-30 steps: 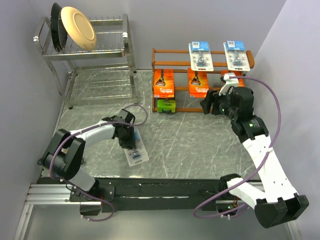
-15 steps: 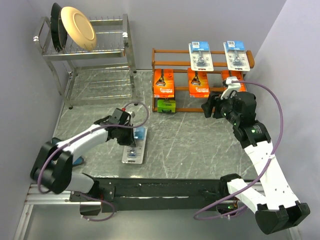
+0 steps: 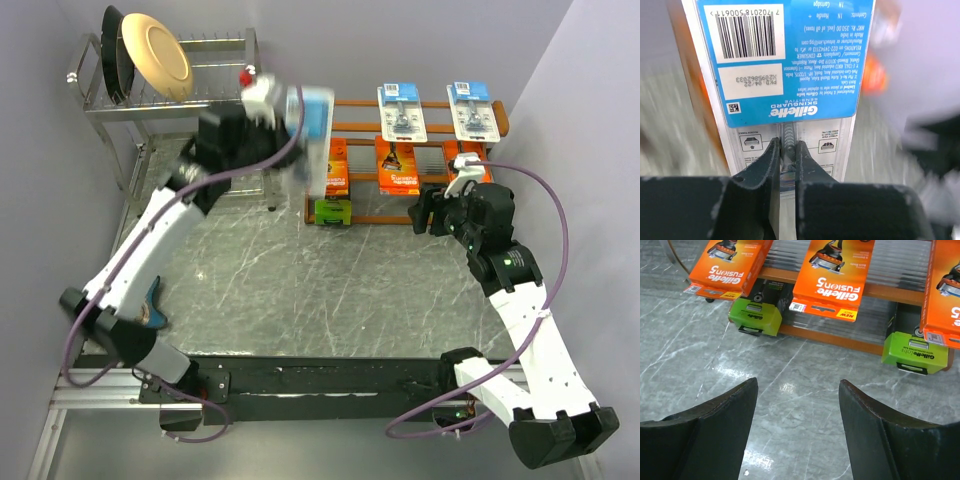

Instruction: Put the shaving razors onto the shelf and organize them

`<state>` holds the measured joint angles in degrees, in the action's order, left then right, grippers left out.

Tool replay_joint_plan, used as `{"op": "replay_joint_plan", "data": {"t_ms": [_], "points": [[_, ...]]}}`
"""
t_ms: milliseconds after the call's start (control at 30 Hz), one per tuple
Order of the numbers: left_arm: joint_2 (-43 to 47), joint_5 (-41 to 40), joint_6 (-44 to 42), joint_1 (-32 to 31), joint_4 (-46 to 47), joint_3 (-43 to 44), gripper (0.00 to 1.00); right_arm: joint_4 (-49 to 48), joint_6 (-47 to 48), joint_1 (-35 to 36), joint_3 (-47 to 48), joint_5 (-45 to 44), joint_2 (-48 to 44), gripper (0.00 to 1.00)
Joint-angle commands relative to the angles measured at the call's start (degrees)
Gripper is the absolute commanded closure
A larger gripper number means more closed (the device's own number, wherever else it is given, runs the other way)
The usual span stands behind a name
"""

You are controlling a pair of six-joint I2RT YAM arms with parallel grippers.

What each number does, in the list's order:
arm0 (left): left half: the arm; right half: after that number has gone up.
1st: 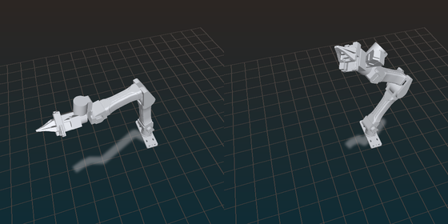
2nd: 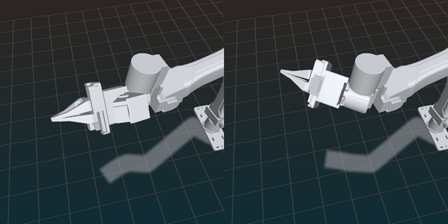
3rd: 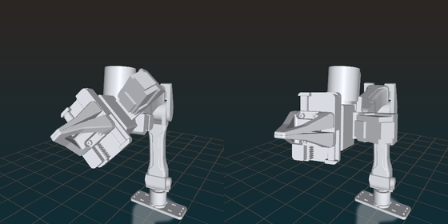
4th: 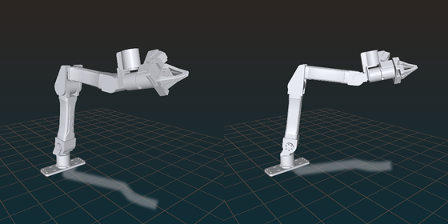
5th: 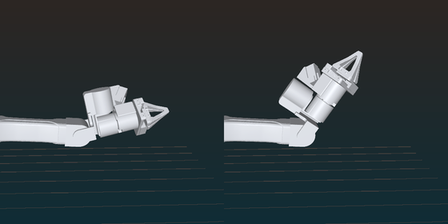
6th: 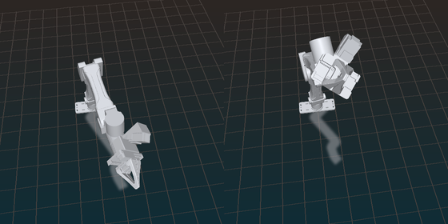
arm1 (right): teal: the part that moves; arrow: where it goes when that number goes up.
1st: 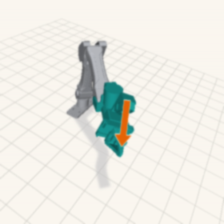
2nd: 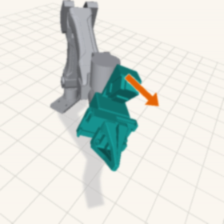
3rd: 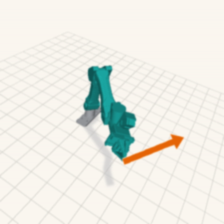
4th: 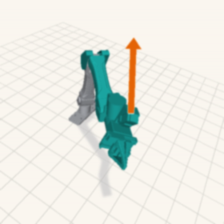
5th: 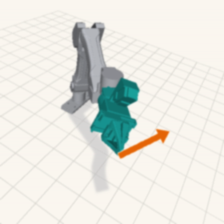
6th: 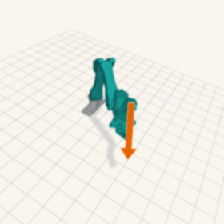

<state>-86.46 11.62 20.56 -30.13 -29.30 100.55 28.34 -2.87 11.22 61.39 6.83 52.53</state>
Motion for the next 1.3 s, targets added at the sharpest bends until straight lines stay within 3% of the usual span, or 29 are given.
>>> {"op": "replay_joint_plan", "data": {"t_ms": [0,133,433,867,1267], "points": [[-8.89,-7.12,-2.72,0.07,5.65,13.68,0.87,-2.32,0.85,-1.38,-0.04,-0.94,-0.59,0.27],[-16.97,-10.03,-3.50,0.07,8.37,21.16,0.87,-2.41,0.59,-2.78,-0.39,-0.85,-0.33,0.27],[-25.86,-14.43,-7.46,-0.28,14.62,31.36,0.87,-2.15,-0.46,-5.07,-3.55,-0.24,-2.26,0.27],[-29.56,-14.52,-6.93,-2.47,16.56,32.60,0.87,-2.94,-1.43,-5.86,-5.57,0.38,-2.87,0.27],[-32.11,-20.58,-7.46,-3.00,16.21,33.22,0.84,-3.64,-1.96,-6.56,-6.45,0.64,-2.70,0.27]]}}
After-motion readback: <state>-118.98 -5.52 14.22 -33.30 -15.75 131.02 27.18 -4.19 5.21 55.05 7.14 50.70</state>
